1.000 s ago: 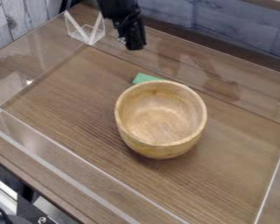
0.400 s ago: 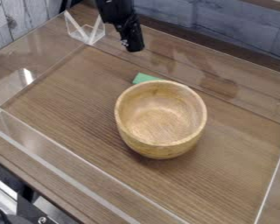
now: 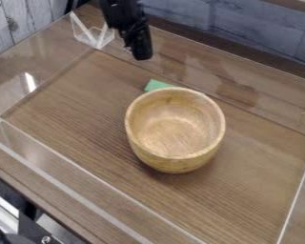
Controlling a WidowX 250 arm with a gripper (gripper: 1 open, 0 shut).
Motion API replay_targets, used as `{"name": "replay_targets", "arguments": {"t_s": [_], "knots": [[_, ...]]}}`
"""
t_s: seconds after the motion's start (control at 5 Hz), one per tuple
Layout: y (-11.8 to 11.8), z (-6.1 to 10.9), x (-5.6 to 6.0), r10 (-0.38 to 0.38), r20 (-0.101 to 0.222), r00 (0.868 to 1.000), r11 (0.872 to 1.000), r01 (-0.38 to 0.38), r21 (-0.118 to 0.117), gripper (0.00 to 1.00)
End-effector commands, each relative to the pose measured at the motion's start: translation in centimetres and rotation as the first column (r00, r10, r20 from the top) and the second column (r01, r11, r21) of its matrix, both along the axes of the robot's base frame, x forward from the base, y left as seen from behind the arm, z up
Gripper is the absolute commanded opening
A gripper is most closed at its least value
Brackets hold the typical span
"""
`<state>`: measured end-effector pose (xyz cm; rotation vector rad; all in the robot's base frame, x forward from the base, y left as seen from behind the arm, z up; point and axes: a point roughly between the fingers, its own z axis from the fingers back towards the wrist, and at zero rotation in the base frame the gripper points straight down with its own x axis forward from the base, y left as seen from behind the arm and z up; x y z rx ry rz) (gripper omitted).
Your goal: Move green object from inside the wooden bowl to the table next to it
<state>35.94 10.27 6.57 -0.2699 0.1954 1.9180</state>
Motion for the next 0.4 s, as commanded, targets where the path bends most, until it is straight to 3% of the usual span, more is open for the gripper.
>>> {"name": "replay_targets", "arguments": {"t_s": [0.0, 0.2], "knots": [[0.55, 2.45, -0.81, -0.099, 0.062, 0.993, 0.995, 0.097, 0.024, 1.0], [1.22, 3.03, -1.05, -0.103, 0.064, 0.993, 0.995, 0.103, 0.005, 1.0]]}}
